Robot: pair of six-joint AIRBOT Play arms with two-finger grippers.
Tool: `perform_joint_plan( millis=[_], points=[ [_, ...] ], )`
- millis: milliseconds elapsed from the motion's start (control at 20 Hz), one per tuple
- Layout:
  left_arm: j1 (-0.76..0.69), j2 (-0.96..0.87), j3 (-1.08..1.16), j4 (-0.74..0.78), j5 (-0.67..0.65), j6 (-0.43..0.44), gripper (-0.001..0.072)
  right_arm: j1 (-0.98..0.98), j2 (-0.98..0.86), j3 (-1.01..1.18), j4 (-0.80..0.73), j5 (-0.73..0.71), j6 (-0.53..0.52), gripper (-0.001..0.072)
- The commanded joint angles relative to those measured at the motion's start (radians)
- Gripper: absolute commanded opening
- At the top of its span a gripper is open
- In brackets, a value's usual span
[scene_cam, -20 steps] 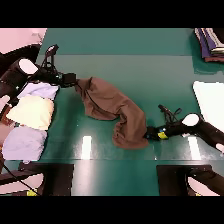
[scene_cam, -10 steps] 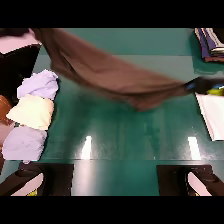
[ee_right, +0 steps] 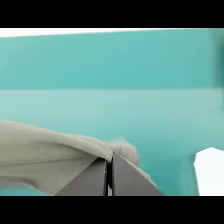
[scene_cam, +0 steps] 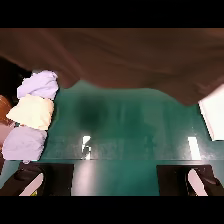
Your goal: Fold the shirts.
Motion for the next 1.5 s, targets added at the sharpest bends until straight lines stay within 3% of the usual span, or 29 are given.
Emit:
perform_joint_plan(
  millis=[0,150,250,500,650,800,850,950,1100,1250,1450],
  points=[
    [0.001,0.007,0.009,-0.032,-0.108,-0.006,0.0027,-0.045,-0.077,0.180,0.006,0.144,0.002,0.0013],
    [0.001,-0.047,-0.148,-0.056,-0.235,-0.008,0.0027,0.007,-0.220,0.245,-0.005,0.260,0.070,0.0013],
    [0.001,-0.090,-0.323,-0.055,-0.224,0.008,0.0028,0.079,-0.322,0.191,-0.010,0.306,0.117,0.0013],
    [0.001,-0.384,-0.571,0.004,-0.058,0.009,0.0028,0.280,-0.602,-0.087,-0.260,0.295,0.161,0.0013],
    [0.001,-0.601,-0.566,0.013,0.088,0.008,0.0028,0.298,-0.772,-0.135,-0.256,0.163,0.151,0.0013],
    [0.002,-0.712,-0.538,0.017,0.175,0.006,0.0029,0.297,-0.902,-0.044,-0.182,0.065,0.126,0.0015],
    [0.002,-0.718,-0.528,0.018,0.180,0.005,0.0054,0.292,-0.933,0.000,-0.148,0.066,0.119,0.0041],
    [0.007,-0.718,-0.493,0.024,0.143,0.003,0.0543,0.270,-0.973,0.082,-0.053,0.094,0.114,0.0445],
    [0.062,-0.705,-0.400,0.026,-0.088,0.004,0.0552,0.238,-0.954,0.117,0.069,0.156,0.043,0.0453],
    [0.130,-0.641,-0.444,0.023,-0.307,0.012,0.0552,0.213,-0.874,0.067,0.077,0.169,0.017,0.0452],
    [0.153,-0.467,-0.782,-0.003,-0.254,0.016,0.0553,0.192,-0.690,-0.194,0.084,0.132,-0.017,0.0452]
  ],
)
